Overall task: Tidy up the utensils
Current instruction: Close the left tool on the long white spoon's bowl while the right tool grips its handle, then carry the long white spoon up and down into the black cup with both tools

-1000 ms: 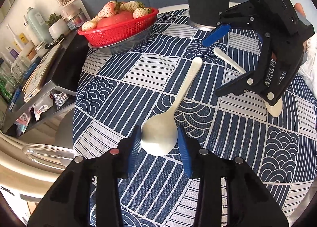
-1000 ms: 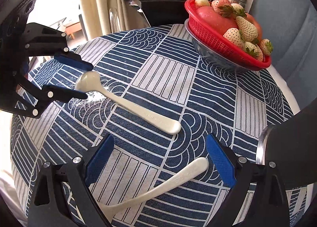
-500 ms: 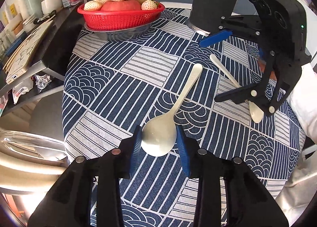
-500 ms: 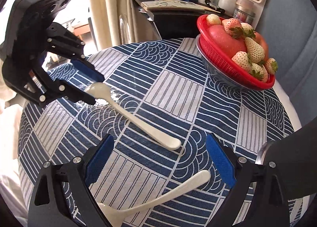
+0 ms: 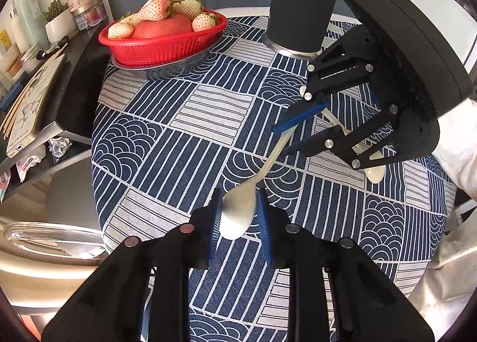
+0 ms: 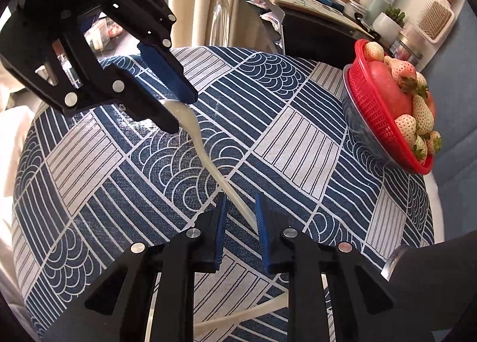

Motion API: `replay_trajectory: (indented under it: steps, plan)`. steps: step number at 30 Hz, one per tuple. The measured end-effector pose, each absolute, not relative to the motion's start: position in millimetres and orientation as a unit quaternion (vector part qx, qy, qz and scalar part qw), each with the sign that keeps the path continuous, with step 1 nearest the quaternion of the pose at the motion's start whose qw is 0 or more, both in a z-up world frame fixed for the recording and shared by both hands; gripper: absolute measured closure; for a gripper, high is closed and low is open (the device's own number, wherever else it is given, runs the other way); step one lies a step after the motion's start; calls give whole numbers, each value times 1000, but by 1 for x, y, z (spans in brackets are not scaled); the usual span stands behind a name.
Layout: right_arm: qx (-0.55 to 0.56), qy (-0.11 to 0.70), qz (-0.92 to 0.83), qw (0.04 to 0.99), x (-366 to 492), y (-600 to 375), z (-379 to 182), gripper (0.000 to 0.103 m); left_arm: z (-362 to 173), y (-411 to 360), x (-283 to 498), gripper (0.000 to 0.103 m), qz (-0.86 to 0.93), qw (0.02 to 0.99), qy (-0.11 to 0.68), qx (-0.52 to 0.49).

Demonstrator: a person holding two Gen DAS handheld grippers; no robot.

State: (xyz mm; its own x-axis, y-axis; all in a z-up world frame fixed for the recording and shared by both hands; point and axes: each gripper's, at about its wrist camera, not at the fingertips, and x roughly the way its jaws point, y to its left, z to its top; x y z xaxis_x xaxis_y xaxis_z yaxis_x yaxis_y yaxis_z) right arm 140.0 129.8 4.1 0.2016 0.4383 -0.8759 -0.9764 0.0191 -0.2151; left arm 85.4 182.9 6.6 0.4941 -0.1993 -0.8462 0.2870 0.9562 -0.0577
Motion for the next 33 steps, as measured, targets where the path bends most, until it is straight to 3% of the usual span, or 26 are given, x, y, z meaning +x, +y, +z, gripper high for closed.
replay_trajectory:
  steps: [2,16,24,33]
  plan:
    - [-420,299,560,648,134,124,11,88,10,185,85,83,-130,867,478,52]
    - [-346,316,603,646,136,83,49,93,34,166,81,84,-155,873,456,77]
    - [-382,303,579,654,143,60,79,93,51,148,93,84,-191,880,429,68]
    - [-418,289,530,679,164,22,145,94,106,110,120,85,-236,894,369,95]
